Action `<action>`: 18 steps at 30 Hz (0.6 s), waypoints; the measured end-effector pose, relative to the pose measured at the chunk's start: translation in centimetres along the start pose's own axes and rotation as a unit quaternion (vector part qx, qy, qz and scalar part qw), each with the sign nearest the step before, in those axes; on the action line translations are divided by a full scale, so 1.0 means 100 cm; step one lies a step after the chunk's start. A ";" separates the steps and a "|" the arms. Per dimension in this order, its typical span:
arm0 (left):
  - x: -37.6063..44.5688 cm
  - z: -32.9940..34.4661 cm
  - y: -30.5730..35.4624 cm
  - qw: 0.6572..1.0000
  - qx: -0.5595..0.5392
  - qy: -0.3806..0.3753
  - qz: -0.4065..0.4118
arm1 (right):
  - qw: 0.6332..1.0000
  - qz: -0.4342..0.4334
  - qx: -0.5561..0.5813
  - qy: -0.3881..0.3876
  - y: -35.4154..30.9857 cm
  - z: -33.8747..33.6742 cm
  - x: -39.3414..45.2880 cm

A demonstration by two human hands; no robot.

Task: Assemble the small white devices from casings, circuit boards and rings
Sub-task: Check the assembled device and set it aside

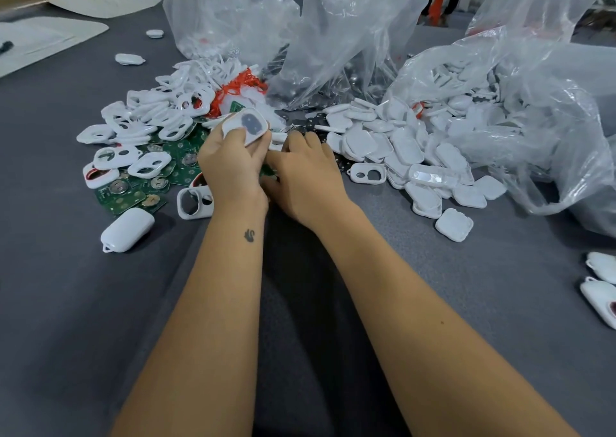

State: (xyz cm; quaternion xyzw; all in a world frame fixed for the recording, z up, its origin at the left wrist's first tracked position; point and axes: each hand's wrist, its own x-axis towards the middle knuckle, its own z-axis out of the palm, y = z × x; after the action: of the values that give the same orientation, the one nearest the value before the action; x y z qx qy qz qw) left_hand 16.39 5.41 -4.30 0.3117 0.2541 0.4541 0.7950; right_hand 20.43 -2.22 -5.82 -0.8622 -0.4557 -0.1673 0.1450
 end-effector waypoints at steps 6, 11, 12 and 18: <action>-0.005 -0.001 0.003 0.997 -0.080 0.000 -0.024 | 0.996 -0.007 0.003 0.091 0.010 -0.015 -0.007; -0.013 0.005 -0.005 0.995 -0.075 -0.028 -0.068 | 0.871 0.252 0.404 0.120 0.031 -0.034 -0.018; -0.016 0.008 -0.007 0.994 -0.056 -0.043 -0.081 | 0.830 0.282 0.467 0.116 0.035 -0.036 -0.022; -0.035 0.018 -0.023 0.969 0.058 -0.161 -0.177 | 0.689 0.330 0.629 0.141 0.056 -0.040 -0.048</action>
State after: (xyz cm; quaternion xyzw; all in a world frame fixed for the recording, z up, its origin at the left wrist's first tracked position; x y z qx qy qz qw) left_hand 17.32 0.95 -4.32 0.3761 0.1996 0.2347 0.8739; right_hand 21.95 -10.43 -4.75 -0.6300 -0.1144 0.0974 0.7620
